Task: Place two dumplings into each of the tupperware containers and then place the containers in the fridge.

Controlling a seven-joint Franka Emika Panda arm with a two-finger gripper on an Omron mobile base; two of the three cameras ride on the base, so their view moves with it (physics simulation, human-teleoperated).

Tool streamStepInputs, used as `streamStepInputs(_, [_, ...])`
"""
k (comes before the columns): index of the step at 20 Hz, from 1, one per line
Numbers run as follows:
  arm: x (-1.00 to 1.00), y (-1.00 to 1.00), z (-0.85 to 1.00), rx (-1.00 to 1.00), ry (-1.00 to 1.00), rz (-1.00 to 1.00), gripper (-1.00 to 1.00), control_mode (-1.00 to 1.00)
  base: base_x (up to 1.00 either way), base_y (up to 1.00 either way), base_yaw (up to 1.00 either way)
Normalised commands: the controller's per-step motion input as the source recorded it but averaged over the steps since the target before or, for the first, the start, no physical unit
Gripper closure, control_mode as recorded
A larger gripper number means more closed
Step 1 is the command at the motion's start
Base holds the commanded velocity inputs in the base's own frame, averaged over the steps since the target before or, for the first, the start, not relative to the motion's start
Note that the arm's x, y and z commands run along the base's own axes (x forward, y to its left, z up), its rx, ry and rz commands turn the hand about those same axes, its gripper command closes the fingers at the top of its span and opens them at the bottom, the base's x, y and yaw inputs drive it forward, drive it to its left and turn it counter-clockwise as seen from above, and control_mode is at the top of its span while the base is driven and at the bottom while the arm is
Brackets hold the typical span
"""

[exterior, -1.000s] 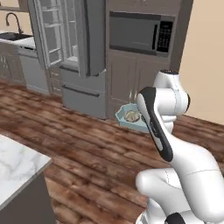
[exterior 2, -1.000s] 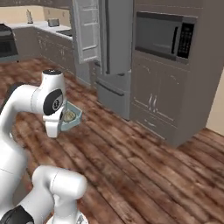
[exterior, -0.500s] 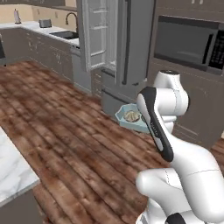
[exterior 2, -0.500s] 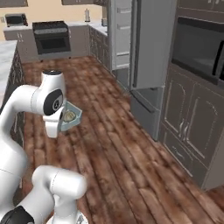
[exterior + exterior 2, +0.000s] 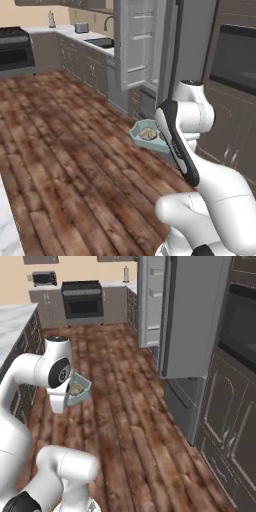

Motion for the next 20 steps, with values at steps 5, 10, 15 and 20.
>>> streamStepInputs(5, [0.00, 0.00, 0.00, 0.00, 0.00, 0.00, 1.00, 1.00, 1.00, 0.01, 0.06])
streamStepInputs(10, [0.00, 0.00, 0.00, 0.00, 0.00, 0.00, 1.00, 1.00, 1.00, 0.08, 0.00])
streamStepInputs(15, [0.00, 0.00, 0.00, 0.00, 0.00, 0.00, 1.00, 1.00, 1.00, 0.44, -0.32])
streamStepInputs(20, [0.00, 0.00, 0.00, 0.00, 0.00, 0.00, 1.00, 1.00, 0.81, 0.52, -0.65])
